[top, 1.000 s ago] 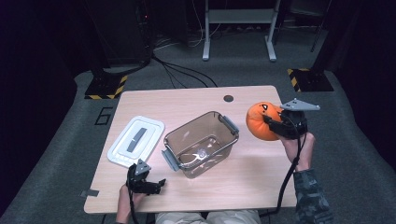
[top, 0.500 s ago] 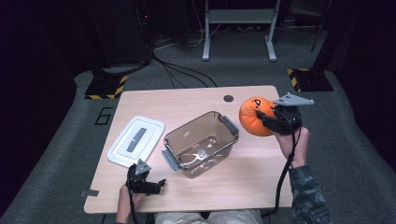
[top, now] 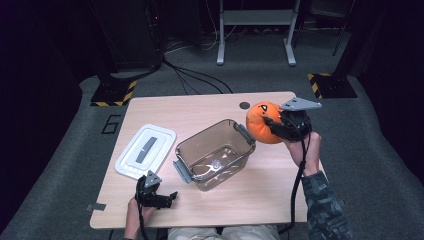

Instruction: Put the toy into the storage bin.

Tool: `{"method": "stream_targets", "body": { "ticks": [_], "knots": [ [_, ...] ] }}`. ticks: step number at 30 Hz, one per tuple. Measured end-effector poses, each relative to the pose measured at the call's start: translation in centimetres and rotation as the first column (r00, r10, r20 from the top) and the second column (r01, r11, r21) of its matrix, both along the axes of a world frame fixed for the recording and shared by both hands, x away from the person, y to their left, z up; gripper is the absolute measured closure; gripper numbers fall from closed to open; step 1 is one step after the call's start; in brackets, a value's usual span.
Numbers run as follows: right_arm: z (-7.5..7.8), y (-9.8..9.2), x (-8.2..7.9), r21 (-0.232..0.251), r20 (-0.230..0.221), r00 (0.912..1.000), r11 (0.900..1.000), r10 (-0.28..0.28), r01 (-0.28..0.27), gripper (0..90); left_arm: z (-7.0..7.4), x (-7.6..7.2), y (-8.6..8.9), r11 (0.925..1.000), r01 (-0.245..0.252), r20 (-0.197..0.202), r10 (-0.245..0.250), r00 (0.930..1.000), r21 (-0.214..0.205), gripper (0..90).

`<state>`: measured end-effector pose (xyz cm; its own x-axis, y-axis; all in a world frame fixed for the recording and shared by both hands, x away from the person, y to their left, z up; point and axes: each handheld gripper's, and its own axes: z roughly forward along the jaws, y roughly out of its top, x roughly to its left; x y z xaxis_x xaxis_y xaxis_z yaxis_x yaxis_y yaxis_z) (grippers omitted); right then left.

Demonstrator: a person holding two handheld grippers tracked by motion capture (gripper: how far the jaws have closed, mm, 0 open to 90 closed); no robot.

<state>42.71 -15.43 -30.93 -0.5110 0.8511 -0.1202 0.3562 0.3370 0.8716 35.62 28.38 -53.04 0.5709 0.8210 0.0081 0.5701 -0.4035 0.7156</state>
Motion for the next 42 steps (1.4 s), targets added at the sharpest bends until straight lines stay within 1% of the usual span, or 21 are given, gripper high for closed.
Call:
{"method": "stream_targets", "body": {
  "ticks": [6, 11, 15, 20, 21, 26, 32, 42],
  "knots": [
    [0.3, 1.1, 0.0, -0.008, 0.005, 0.9997, 0.9996, 0.026, -0.026, 60.2, 0.0, 0.0, 0.0, 1.0000, 0.000, 0.000, 0.000, 1.0000, 0.000, 2.9],
    [0.6, 1.9, 0.0, -0.004, 0.008, 0.9990, 0.9990, 0.043, -0.043, 60.0, 0.0, 0.0, 0.0, 1.0000, 0.000, 0.000, 0.000, 1.0000, 0.000, 2.9],
    [0.6, 2.6, 0.1, -0.003, 0.002, 0.9982, 0.9982, 0.060, -0.060, 59.9, 0.0, 0.0, 0.0, 1.0000, 0.000, 0.001, 0.000, 1.0000, 0.000, 2.9],
    [0.6, 3.3, 0.3, -0.009, 0.004, 0.9971, 0.9971, 0.076, -0.076, 59.7, 0.0, 0.0, 0.0, 1.0000, -0.003, 0.002, 0.003, 1.0000, -0.004, 2.9],
    [0.6, 3.7, 0.3, -0.010, -0.004, 0.9969, 0.9969, 0.078, -0.078, 59.7, 0.0, 0.0, 0.0, 1.0000, -0.001, 0.001, 0.001, 1.0000, -0.001, 3.0],
    [0.6, 4.3, 0.3, -0.016, -0.001, 0.9954, 0.9953, 0.095, -0.095, 59.5, 0.0, 0.0, 0.0, 1.0000, 0.000, 0.001, 0.000, 1.0000, 0.000, 3.0],
    [0.4, 5.4, 0.5, -0.022, -0.011, 0.9927, 0.9925, 0.120, -0.120, 59.3, 0.0, 0.0, 0.0, 1.0000, -0.003, 0.001, 0.003, 1.0000, -0.004, 3.0],
    [0.0, 6.8, 0.6, -0.027, -0.024, 0.9885, 0.9883, 0.149, -0.150, 58.9, 0.0, 0.0, 0.0, 1.0000, -0.003, 0.002, 0.003, 1.0000, -0.003, 3.0]
  ]
}}
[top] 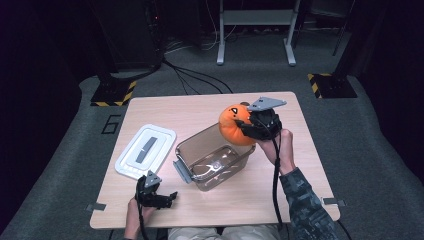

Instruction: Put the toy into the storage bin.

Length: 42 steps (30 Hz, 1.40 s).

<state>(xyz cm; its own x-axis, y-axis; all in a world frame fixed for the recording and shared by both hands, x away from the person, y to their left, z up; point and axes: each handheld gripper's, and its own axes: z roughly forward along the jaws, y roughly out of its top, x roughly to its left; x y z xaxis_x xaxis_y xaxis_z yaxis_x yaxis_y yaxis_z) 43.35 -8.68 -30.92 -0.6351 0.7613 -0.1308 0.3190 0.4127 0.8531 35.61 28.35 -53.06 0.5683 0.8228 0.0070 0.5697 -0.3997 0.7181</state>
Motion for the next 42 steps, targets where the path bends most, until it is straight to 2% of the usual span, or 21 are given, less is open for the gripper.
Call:
{"method": "stream_targets", "body": {
  "ticks": [18, 27, 29, 30, 39, 42],
  "knots": [
    [-1.3, 2.2, 0.6, -0.022, -0.036, 0.9975, 0.9979, 0.060, -0.061, 58.0, 0.0, 0.0, 0.0, 1.0000, 0.003, -0.002, -0.003, 1.0000, 0.003, 3.0],
    [-2.3, 3.1, 1.0, -0.023, -0.073, 0.9942, 0.9964, 0.079, -0.081, 57.7, 0.0, 0.0, 0.0, 1.0000, 0.002, -0.001, -0.002, 1.0000, 0.004, 3.2],
    [-2.4, 3.2, 1.2, -0.026, -0.061, 0.9941, 0.9954, 0.090, -0.092, 57.7, 0.0, 0.0, 0.0, 1.0000, 0.002, -0.001, -0.002, 1.0000, 0.003, 3.2],
    [-2.6, 3.4, 1.1, -0.023, -0.074, 0.9933, 0.9955, 0.090, -0.091, 57.6, 0.0, 0.0, 0.0, 1.0000, 0.002, -0.001, -0.002, 1.0000, 0.003, 3.2],
    [-3.2, 4.0, 1.5, -0.036, -0.093, 0.9898, 0.9930, 0.109, -0.112, 57.4, 0.0, 0.0, 0.0, 1.0000, 0.003, -0.001, -0.003, 1.0000, 0.002, 3.2],
    [-3.6, 4.0, 1.8, -0.026, -0.112, 0.9877, 0.9933, 0.109, -0.113, 57.2, 0.0, 0.0, 0.0, 1.0000, 0.003, -0.001, -0.003, 1.0000, 0.003, 3.3]
  ]
}}
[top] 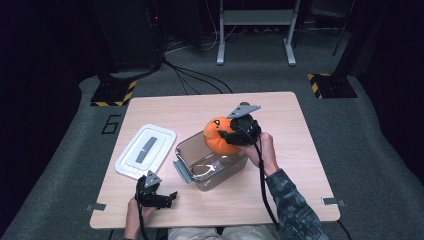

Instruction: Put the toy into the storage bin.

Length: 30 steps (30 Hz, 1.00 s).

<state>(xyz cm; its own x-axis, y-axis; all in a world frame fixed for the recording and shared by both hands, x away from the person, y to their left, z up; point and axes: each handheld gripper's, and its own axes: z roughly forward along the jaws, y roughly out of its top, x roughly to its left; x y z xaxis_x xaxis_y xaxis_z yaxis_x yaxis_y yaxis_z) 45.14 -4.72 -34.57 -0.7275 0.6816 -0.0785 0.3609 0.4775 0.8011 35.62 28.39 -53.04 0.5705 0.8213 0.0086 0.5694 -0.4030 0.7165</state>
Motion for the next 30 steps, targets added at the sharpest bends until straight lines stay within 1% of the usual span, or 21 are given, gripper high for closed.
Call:
{"method": "stream_targets", "body": {
  "ticks": [4, 6, 7, 10, 14, 15, 17, 18, 19, 22, 23, 25, 26, 27, 30],
  "knots": [
    [-0.5, -0.3, 0.4, 0.002, -0.023, 0.9997, 1.0000, 0.000, 0.000, 56.8, 0.0, 0.0, 0.0, 1.0000, 0.000, 0.000, 0.000, 1.0000, 0.000, 3.2],
    [-0.8, -0.4, 0.5, 0.010, -0.026, 0.9997, 0.9999, 0.003, -0.003, 56.7, 0.0, 0.0, 0.0, 1.0000, 0.000, 0.000, 0.000, 1.0000, 0.000, 3.3],
    [-0.8, -0.4, 0.4, 0.015, -0.035, 0.9994, 0.9999, -0.002, 0.003, 56.6, 0.0, 0.0, 0.0, 1.0000, 0.000, 0.000, 0.000, 1.0000, 0.000, 3.2],
    [-1.0, -0.3, 0.5, 0.012, -0.031, 0.9995, 0.9999, 0.006, -0.005, 56.3, 0.0, 0.0, 0.0, 1.0000, 0.000, 0.000, 0.000, 1.0000, 0.000, 3.3],
    [-1.3, -0.1, 0.5, 0.010, -0.043, 0.9990, 0.9999, 0.006, -0.005, 55.9, 0.0, 0.0, 0.0, 1.0000, 0.000, 0.000, 0.000, 1.0000, 0.000, 3.3],
    [-1.5, 0.0, 0.5, 0.007, -0.054, 0.9985, 1.0000, 0.005, -0.004, 55.8, 0.0, 0.0, 0.0, 1.0000, -0.001, 0.000, 0.001, 1.0000, 0.000, 3.2],
    [-1.8, 0.0, 0.6, 0.007, -0.056, 0.9984, 1.0000, 0.007, -0.006, 55.5, 0.0, 0.0, 0.0, 1.0000, -0.001, 0.000, 0.001, 1.0000, 0.000, 3.3],
    [-2.0, 0.0, 0.7, 0.003, -0.062, 0.9980, 1.0000, 0.010, -0.009, 55.1, 0.0, 0.0, 0.0, 1.0000, 0.000, 0.000, 0.000, 1.0000, 0.000, 3.3],
    [-2.2, 0.1, 0.8, 0.001, -0.078, 0.9969, 1.0000, 0.005, -0.005, 54.8, 0.0, 0.0, 0.0, 1.0000, -0.001, 0.000, 0.001, 1.0000, 0.000, 3.3],
    [-2.6, 0.1, 1.1, -0.006, -0.084, 0.9964, 0.9999, 0.013, -0.013, 54.4, 0.0, 0.0, 0.0, 1.0000, -0.004, 0.001, 0.004, 1.0000, -0.004, 3.3],
    [-2.8, 0.1, 1.1, -0.004, -0.096, 0.9953, 1.0000, 0.008, -0.008, 54.3, 0.0, 0.0, 0.0, 1.0000, -0.004, 0.001, 0.004, 1.0000, -0.003, 3.3],
    [-3.3, 0.2, 1.3, -0.013, -0.107, 0.9942, 0.9998, 0.012, -0.014, 53.7, 0.0, 0.0, 0.0, 1.0000, -0.004, 0.001, 0.004, 1.0000, -0.003, 3.3],
    [-3.3, 0.2, 1.3, -0.013, -0.107, 0.9942, 0.9998, 0.012, -0.014, 53.7, 0.0, 0.0, 0.0, 1.0000, -0.004, 0.001, 0.004, 1.0000, -0.003, 3.3],
    [-3.6, 0.3, 1.4, -0.016, -0.123, 0.9924, 0.9998, 0.010, -0.012, 52.9, 0.0, 0.0, 0.0, 1.0000, -0.003, 0.001, 0.003, 1.0000, -0.003, 3.3],
    [-3.9, 0.3, 1.6, -0.018, -0.133, 0.9910, 0.9997, 0.013, -0.015, 51.7, 0.0, 0.0, 0.0, 1.0000, -0.004, 0.001, 0.004, 1.0000, -0.004, 3.3]
  ]
}}
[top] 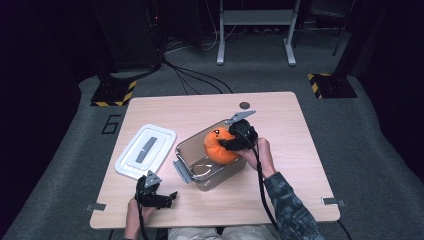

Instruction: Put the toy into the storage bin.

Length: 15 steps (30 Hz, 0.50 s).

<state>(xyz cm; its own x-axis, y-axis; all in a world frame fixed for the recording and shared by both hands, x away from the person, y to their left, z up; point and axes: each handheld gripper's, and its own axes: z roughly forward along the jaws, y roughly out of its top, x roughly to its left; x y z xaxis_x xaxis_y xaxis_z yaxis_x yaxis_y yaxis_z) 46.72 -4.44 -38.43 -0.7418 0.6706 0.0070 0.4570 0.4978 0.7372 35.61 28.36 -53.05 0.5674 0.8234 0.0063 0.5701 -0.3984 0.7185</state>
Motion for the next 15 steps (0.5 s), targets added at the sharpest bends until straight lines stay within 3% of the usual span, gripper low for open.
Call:
{"method": "stream_targets", "body": {
  "ticks": [8, 15],
  "knots": [
    [-1.0, 0.4, 0.8, -0.050, -0.073, 0.9973, 0.9987, -0.008, 0.004, 39.1, 0.0, 0.0, 0.0, 1.0000, -0.001, 0.000, 0.001, 1.0000, 0.000, 3.3],
    [-2.2, 1.4, 1.5, -0.145, -0.162, 0.9868, 0.9892, -0.006, -0.017, 25.0, 0.0, 0.0, 0.0, 1.0000, -0.001, 0.000, 0.001, 1.0000, 0.000, 3.3]
  ]
}}
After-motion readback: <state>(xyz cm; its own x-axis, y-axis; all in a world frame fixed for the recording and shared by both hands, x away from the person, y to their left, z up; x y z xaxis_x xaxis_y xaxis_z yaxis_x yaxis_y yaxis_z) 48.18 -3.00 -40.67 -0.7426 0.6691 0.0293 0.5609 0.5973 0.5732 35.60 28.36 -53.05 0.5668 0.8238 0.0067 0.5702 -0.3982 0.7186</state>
